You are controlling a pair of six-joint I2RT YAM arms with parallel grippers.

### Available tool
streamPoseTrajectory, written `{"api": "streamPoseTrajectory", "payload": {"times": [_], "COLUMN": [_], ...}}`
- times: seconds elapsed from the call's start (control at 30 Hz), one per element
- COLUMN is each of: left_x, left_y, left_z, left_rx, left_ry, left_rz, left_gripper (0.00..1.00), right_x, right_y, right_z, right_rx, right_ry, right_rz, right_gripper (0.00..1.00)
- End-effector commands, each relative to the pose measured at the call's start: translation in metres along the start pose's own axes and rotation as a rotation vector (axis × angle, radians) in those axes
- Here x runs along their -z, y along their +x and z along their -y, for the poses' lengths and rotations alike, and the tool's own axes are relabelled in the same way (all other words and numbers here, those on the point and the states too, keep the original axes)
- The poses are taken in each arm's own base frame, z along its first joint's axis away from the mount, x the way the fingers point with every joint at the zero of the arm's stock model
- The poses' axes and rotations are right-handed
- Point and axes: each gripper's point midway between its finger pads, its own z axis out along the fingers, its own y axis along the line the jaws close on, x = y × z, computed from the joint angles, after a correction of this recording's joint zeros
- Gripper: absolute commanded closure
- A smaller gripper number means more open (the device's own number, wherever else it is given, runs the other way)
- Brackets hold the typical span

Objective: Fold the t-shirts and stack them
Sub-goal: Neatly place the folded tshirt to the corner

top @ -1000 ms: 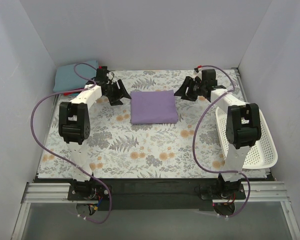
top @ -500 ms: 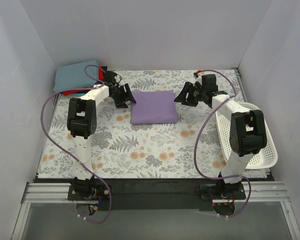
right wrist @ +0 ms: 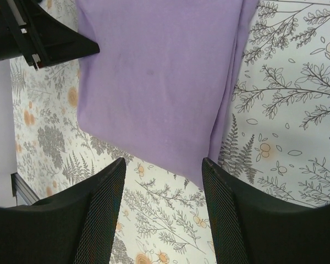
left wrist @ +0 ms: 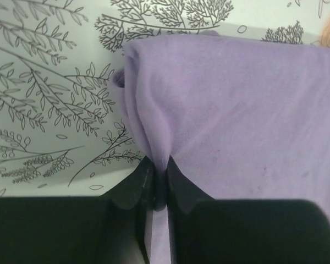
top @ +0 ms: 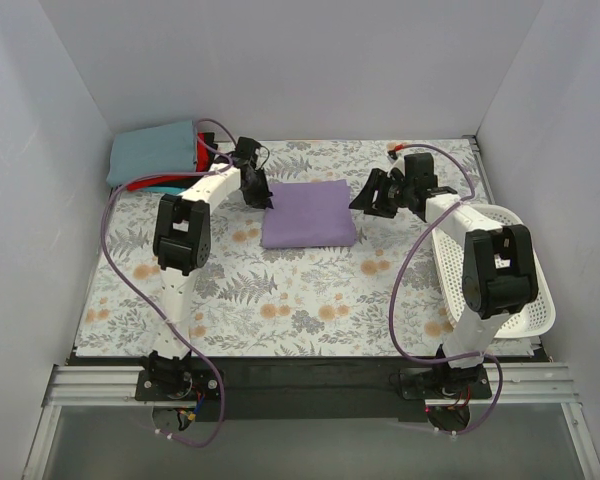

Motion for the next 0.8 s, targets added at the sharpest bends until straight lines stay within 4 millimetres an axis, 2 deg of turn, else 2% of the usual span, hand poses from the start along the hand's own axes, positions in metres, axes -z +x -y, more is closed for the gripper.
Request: {"api": "streamPoseTrajectory", "payload": {"times": [0.0, 0.03, 0.13, 0.17, 0.2, 0.27, 0.47, 0.53, 0.77], "left_x": [-0.015, -0.017, -0.003, 0.0, 0.015, 0.032, 0.066, 0.076, 0.101], "left_y": [0.032, 0.029, 0.009, -0.001, -0.015, -0.032, -0.073, -0.083, -0.116], "left_z": [-0.032, -0.041, -0.043, -0.054, -0.054, -0.063, -0.053, -0.067, -0.091], "left_rx": [-0.006, -0.005, 0.047, 0.064, 0.089, 0.134, 0.066, 0.047, -0.086], "left_ry": [-0.186, -0.251, -0.372, -0.455, -0.502, -0.589, -0.575, -0.664, -0.83], "left_rz": [-0.083, -0.058, 0.023, 0.071, 0.114, 0.202, 0.342, 0.382, 0.488], "left_gripper": [1.0, 1.0, 1.0, 1.0, 1.0, 1.0, 1.0, 1.0, 1.0], "right_x": [0.011, 0.01, 0.014, 0.016, 0.02, 0.023, 0.032, 0.032, 0.028], "right_y": [-0.008, -0.007, -0.001, -0.001, -0.001, 0.006, 0.019, 0.024, 0.034], "right_z": [-0.021, -0.023, -0.028, -0.028, -0.033, -0.033, -0.045, -0.047, -0.058], "right_rx": [0.053, 0.054, 0.06, 0.06, 0.071, 0.073, 0.105, 0.114, 0.143], "right_ry": [-0.05, -0.051, -0.06, -0.058, -0.065, -0.057, -0.057, -0.051, -0.047], "right_rz": [0.043, 0.041, 0.036, 0.038, 0.047, 0.041, 0.038, 0.023, -0.006], "right_gripper": [0.36, 0.36, 0.36, 0.36, 0.37, 0.37, 0.37, 0.38, 0.38]}}
